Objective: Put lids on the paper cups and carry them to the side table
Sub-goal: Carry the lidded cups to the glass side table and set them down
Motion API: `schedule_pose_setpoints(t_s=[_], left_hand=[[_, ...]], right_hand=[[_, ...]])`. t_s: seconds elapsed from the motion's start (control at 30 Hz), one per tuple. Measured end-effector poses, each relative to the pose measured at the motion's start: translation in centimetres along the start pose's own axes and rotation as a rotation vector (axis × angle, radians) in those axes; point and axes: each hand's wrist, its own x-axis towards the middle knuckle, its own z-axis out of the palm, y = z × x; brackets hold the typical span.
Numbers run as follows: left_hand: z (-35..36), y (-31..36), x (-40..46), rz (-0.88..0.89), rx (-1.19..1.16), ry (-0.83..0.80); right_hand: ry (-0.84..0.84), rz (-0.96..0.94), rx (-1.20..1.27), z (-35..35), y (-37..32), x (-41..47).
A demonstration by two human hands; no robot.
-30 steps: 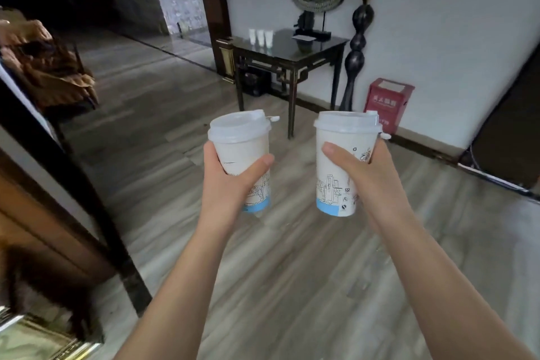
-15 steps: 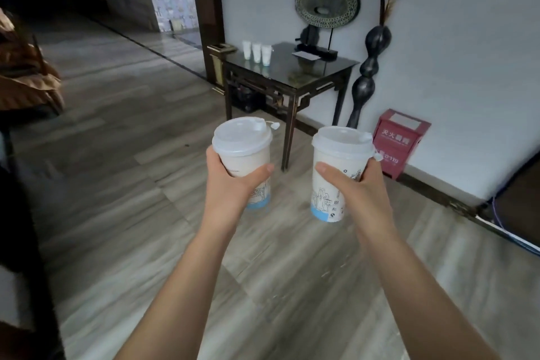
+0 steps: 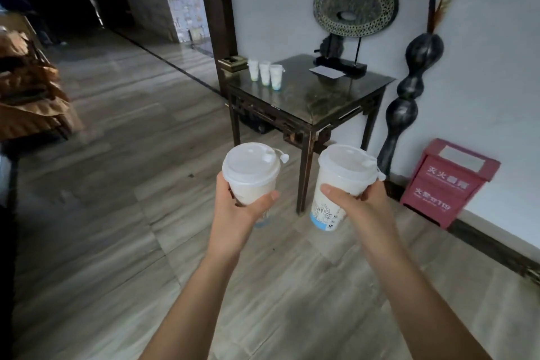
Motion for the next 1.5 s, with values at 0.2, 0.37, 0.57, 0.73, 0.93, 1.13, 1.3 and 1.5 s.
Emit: schedule_pose_setpoints(t_s=[0.2,0.37,0.57,0.73,0.93,1.13,1.3,1.5], left_hand=[[4.5,-3.3,15.0,-0.051,0.002,0.061],[7.2,-6.7,28.8,-0.050,-0.017,0.060],[9.6,-10.2,46.3,-0.087,-0.008,0.029],[11.8,-12.1,58.9,-0.104,0.001,-0.025],[15.4,-16.7,71.6,-0.126,0.079,-0.065],[19.1,-22.2,81.9,-0.178,0.252,-0.115],[22.5,-26.3,89.4,-0.188,0.320,-0.173],[26.0,-30.0,97.7,-0.173,0.325,-0.281]], right_hand=[[-0.042,0.010,-0.015,1.7,2.7,16.8],[-0.044,0.003,-0.055,4.8,5.1,30.3],[0.022,0.006,-0.093,9.4,8.5,46.2],[0.068,-0.024,-0.168,12.1,10.2,58.2],[0.108,-0.028,-0.218,13.6,13.0,71.4],[0.116,0.046,-0.273,12.9,18.0,81.8],[0.183,0.124,-0.265,12.7,20.6,88.8],[0.335,0.191,-0.276,13.5,22.8,95.2]])
